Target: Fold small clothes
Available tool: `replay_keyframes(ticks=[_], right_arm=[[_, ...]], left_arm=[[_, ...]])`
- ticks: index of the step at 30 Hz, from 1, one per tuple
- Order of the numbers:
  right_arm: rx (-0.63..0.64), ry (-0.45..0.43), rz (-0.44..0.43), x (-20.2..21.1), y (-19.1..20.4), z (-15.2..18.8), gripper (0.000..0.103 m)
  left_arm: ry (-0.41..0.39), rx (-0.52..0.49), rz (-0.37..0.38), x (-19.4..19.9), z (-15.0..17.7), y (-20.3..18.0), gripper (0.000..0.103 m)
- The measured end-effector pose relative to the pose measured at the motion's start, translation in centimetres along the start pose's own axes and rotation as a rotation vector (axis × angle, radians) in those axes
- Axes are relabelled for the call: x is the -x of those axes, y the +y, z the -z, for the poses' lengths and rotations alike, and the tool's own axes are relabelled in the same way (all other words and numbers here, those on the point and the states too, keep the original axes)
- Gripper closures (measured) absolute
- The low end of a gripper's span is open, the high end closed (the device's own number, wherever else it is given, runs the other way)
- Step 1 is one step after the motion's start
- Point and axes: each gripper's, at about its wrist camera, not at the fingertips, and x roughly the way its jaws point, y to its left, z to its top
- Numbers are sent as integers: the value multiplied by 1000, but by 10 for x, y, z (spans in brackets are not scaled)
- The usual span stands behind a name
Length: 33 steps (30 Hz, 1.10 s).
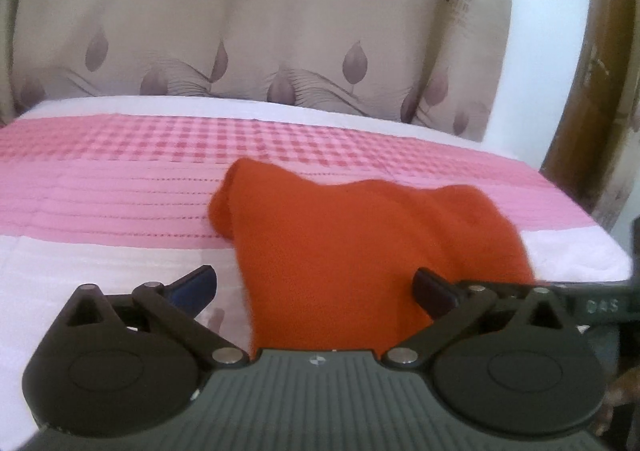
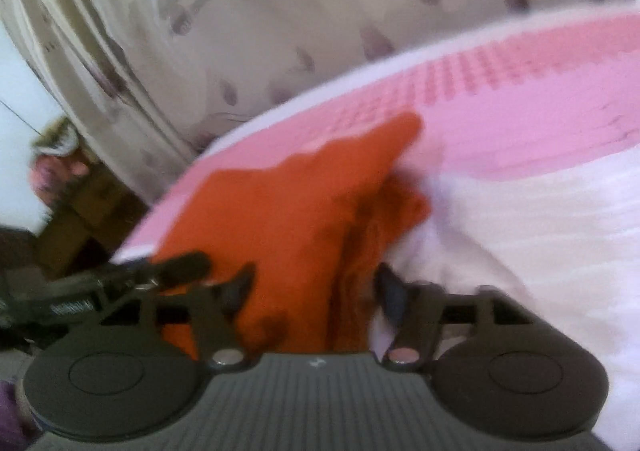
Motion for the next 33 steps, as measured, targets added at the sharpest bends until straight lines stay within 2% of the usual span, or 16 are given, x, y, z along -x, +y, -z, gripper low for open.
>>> replay_keyframes(ticks=[3,8,10,13,18,19,22,25,29,33], right_arm=[[49,-26,79,7,10,6,18],[123,-142,159,36,31,19,18],[162,-201,208,51,40,27,10],[189,-300,253,74,52,36,5],[205,-422,332,100,70,50,0],[201,-438,352,103,72,51,0],[179,-489,423,111,74,56,0],[181,-512,439,115,75,55,0],[200,-516,452,119,83,57,0],[208,-522,437,122,88,57,0]], left_arm=[[-11,20,-5,2,2,3,0],[-96,27,-67,19,-1,2,0],[-132,8,-108,28,-3,-2,0],[-173,-30,-169,39,-6,-11,0],[-298,-105,-325,63,-5,-36,0],[-324,-108,-325,70,-4,-40,0],[-399,-85,-258,91,-3,-45,0],[-379,-68,-255,102,-11,-52,0],[-413,-21,-248,120,-17,-55,0],[-522,73,-207,142,-11,-52,0]])
